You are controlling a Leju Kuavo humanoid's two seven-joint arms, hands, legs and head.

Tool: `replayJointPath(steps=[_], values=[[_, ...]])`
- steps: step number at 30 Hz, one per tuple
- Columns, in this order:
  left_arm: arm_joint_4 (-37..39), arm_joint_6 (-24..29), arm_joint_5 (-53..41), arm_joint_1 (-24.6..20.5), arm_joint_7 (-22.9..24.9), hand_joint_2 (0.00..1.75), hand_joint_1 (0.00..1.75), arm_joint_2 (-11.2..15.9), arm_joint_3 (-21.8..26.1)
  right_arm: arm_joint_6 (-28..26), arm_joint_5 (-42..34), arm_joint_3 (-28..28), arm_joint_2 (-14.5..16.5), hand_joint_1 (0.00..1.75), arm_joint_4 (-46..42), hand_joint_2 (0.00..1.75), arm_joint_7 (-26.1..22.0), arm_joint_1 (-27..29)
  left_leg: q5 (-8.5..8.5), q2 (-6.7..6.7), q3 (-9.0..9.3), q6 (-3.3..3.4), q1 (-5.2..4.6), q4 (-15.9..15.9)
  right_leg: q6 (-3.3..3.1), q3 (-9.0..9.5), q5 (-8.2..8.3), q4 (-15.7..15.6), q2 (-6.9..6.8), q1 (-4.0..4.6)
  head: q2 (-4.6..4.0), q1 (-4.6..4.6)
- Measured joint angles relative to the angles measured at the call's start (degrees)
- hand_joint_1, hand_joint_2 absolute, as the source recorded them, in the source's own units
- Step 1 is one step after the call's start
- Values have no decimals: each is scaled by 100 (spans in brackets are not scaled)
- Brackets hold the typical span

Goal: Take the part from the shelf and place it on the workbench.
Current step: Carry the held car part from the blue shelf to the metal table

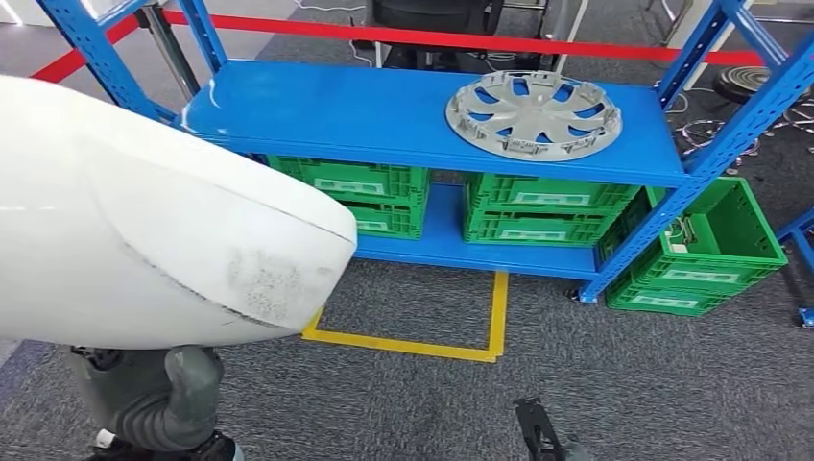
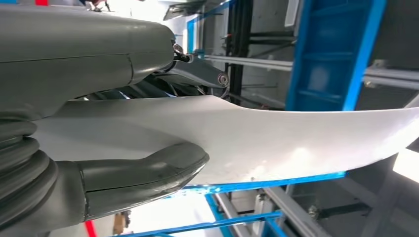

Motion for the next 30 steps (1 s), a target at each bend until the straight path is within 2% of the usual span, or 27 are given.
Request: replayJointPath(steps=[2, 3, 4, 6, 7, 8, 9, 10, 12, 13, 14, 16, 18, 20, 22, 23, 24, 25, 27, 28, 30], values=[[-1, 11, -2, 5, 0, 175, 175, -3, 2, 1, 15, 0, 0, 0, 1, 0, 0, 13, 52, 3, -50, 97, 0, -8, 63, -33, 24, 7, -3, -18, 0, -4], [-1, 17, -4, 8, 0, 175, 175, -6, 2, 1, 20, -1, 0, 0, 2, 0, -1, 21, 87, 6, -68, 142, 6, -13, 91, -86, -62, 109, -3, -25, 0, 7], [-1, 22, -6, 8, 0, 175, 175, -10, 2, 1, 24, -1, 0, 0, 2, 0, -3, 27, 123, 10, -94, 178, 13, -17, 114, -190, -231, 350, -3, -28, 0, 14], [-1, 24, -5, 15, 0, 175, 175, -16, 2, 1, 26, -2, 0, 0, 2, 0, -8, 35, 178, 16, -158, 214, 8, -11, 148, -490, -694, 1147, -4, -28, 0, 34], [-1, 23, -5, 18, 0, 175, 175, -16, 3, 2, 26, -2, 0, 0, 2, 0, -10, 40, 202, 17, -191, 219, 3, -6, 157, -610, -857, 1505, -4, -28, 0, 34], [-1, 23, -3, 22, 0, 175, 175, -16, 3, 2, 27, -3, 0, 0, 3, 0, -11, 44, 221, 17, -217, 218, -1, -2, 158, -640, -915, 1683, -3, -27, 0, 35], [-1, 22, -1, 25, 0, 175, 175, -16, 3, 3, 28, -4, 0, 0, 3, 0, -13, 48, 235, 15, -233, 213, -4, 2, 152, -551, -865, 1622, -3, -26, 0, 35], [-1, 19, 1, 26, 0, 175, 175, -16, 3, 3, 29, -5, 0, 0, 3, 0, -14, 47, 243, 13, -241, 206, -4, 8, 141, -344, -726, 1324, -4, -26, 0, 36], [-1, 13, 4, 26, 0, 175, 175, -17, 3, 3, 31, -9, 0, 0, 2, 0, -16, 32, 245, 11, -253, 176, -16, 34, 102, 176, -466, 482, -4, -19, 0, 35], [-1, 9, 7, 25, 0, 175, 175, -19, 3, 3, 32, -10, 0, 0, 2, 0, -17, 22, 249, 12, -268, 150, -26, 49, 75, 349, -402, 178, -1, -14, 0, 32], [-1, 6, 11, 24, 0, 175, 175, -19, 2, 2, 32, -12, 0, 0, 3, 0, -20, 17, 256, 13, -287, 121, -33, 60, 48, 421, -393, 35, 2, -5, 0, 28], [-1, -5, 33, 23, 0, 175, 175, -20, 2, 2, 25, -23, 1, 0, 4, 0, -22, 24, 276, 14, -320, 57, -31, 65, -18, 400, -385, 16, 8, 5, 0, 24], [2, -18, 85, 22, 35, 175, 175, -20, 2, 2, -6, -45, 4, 0, 3, 0, -21, 28, 187, 13, -379, -10, -24, 164, -89, 379, -353, -2, 5, -13, 0, 15], [23, -30, 168, 26, 129, 175, 175, -20, 2, 2, -50, -77, 7, 0, 3, 0, -9, 20, -126, 13, -621, -72, -12, 664, -142, 353, -324, -19, -2, -35, 0, -5], [97, -45, 271, 44, 235, 175, 175, -19, 4, 9, -90, -118, 6, 0, 4, 0, 28, 27, -467, 13, -999, -111, 10, 1431, -158, 312, -307, -18, -10, -38, 0, -14], [150, -56, 341, 58, 296, 175, 175, -18, 10, 14, -108, -140, 6, 0, 4, 0, 53, 35, -520, 13, -1122, -123, 20, 1671, -157, 296, -298, -17, -14, -38, 0, -13], [206, -72, 424, 71, 366, 175, 175, -19, 21, 17, -127, -163, 6, 0, 4, 0, 74, 41, -459, 14, -1143, -129, 29, 1708, -151, 286, -290, -16, -15, -40, 0, -13], [267, -90, 524, 86, 463, 175, 175, -22, 41, 18, -148, -190, 9, 0, 4, 0, 89, 45, -295, 14, -1047, -132, 39, 1516, -142, 281, -281, -16, -13, -44, 0, -13], [387, -98, 690, 120, 644, 175, 175, -36, 108, 15, -185, -243, 17, 0, 3, 0, 98, 46, 98, 14, -654, -142, 61, 745, -105, 274, -268, -5, 1, -43, 0, -17], [451, -92, 748, 140, 711, 175, 175, -45, 149, 13, -201, -273, 21, 0, 3, 0, 98, 45, 209, 5, -491, -130, 69, 409, -78, 259, -263, 10, 11, -34, 0, -18], [557, -69, 838, 190, 797, 175, 175, -65, 226, 10, -227, -321, 22, 0, 2, 0, 95, 53, 255, -15, -381, -76, 66, 120, -11, 222, -241, 21, 21, -14, 0, -9]])
